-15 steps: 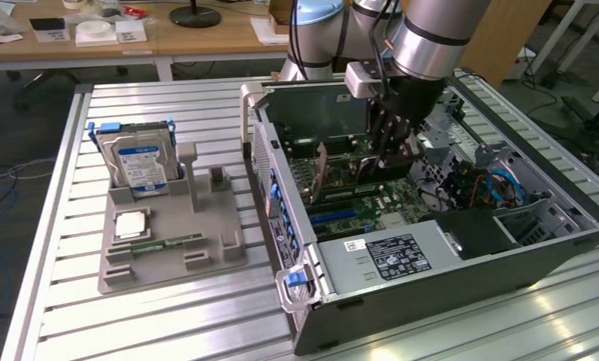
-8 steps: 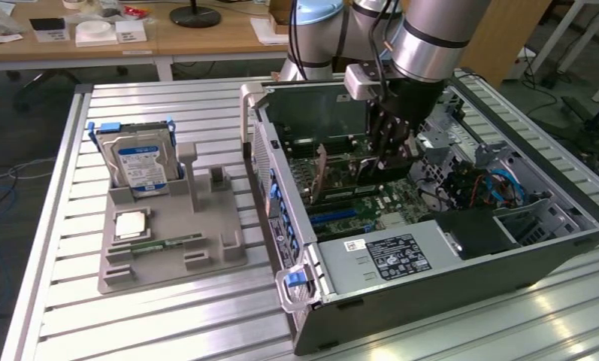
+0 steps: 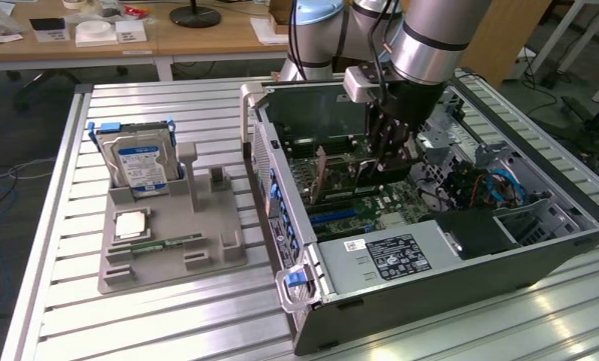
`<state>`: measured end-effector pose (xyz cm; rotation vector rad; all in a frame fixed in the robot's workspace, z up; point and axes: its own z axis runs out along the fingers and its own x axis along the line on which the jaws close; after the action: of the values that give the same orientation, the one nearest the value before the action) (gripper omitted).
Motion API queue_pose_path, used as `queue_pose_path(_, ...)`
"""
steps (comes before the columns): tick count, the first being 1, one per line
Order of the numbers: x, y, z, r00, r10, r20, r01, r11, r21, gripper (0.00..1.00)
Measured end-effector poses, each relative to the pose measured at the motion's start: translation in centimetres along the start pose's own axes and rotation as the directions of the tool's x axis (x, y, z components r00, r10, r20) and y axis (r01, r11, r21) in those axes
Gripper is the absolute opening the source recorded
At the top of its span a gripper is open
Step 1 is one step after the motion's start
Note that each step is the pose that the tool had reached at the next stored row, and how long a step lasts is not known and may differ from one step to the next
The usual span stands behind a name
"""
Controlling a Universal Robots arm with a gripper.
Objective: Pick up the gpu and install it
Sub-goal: 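Insert the gpu into the slot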
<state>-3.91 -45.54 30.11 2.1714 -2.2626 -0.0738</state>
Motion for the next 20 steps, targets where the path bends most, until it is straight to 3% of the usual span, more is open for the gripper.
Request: queue_pose_path(20, 0.05, 0.66, 0.22, 1.0, 0.0, 0.0003, 0.0, 1.0, 0.0018, 0.27)
